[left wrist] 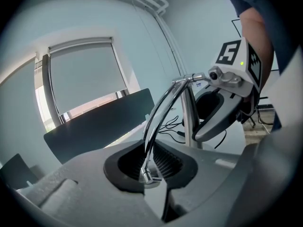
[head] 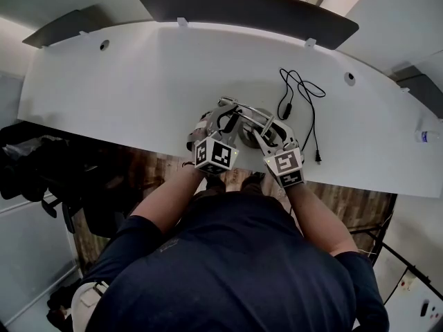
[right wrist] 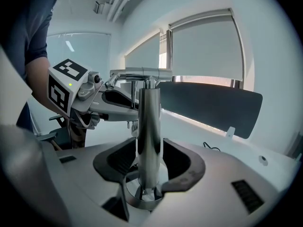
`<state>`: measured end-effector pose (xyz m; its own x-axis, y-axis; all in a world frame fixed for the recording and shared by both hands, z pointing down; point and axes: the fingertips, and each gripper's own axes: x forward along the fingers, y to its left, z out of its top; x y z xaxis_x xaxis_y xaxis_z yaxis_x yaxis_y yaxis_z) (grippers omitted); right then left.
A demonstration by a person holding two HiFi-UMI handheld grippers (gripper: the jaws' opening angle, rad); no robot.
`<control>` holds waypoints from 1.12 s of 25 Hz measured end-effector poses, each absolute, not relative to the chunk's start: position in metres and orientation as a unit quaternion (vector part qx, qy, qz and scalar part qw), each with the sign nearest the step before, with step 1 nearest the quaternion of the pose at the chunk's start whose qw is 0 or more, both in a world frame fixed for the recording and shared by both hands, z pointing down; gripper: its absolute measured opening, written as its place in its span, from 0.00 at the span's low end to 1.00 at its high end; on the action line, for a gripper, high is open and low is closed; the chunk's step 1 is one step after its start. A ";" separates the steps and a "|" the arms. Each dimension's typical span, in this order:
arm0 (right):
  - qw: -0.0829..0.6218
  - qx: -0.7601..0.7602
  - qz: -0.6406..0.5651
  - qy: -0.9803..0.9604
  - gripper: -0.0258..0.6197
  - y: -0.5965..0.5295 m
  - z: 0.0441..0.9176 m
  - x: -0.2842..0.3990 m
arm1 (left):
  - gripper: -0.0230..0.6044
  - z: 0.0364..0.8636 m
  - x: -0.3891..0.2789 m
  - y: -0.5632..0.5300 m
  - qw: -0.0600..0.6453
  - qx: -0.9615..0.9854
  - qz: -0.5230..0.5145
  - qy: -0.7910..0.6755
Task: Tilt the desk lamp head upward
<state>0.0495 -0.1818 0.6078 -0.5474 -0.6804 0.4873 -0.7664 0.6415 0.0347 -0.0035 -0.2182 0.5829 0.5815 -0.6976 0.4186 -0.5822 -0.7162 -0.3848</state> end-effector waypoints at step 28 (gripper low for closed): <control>0.252 0.422 0.132 -0.861 0.28 -0.186 0.615 0.045 | 0.10 0.578 -0.009 -0.223 0.176 -0.861 -0.344 0.331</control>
<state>0.0448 -0.1860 0.6150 -0.5172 -0.6599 0.5451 -0.7932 0.6088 -0.0156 -0.0086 -0.2232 0.5778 0.5440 -0.6909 0.4761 -0.4491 -0.7191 -0.5303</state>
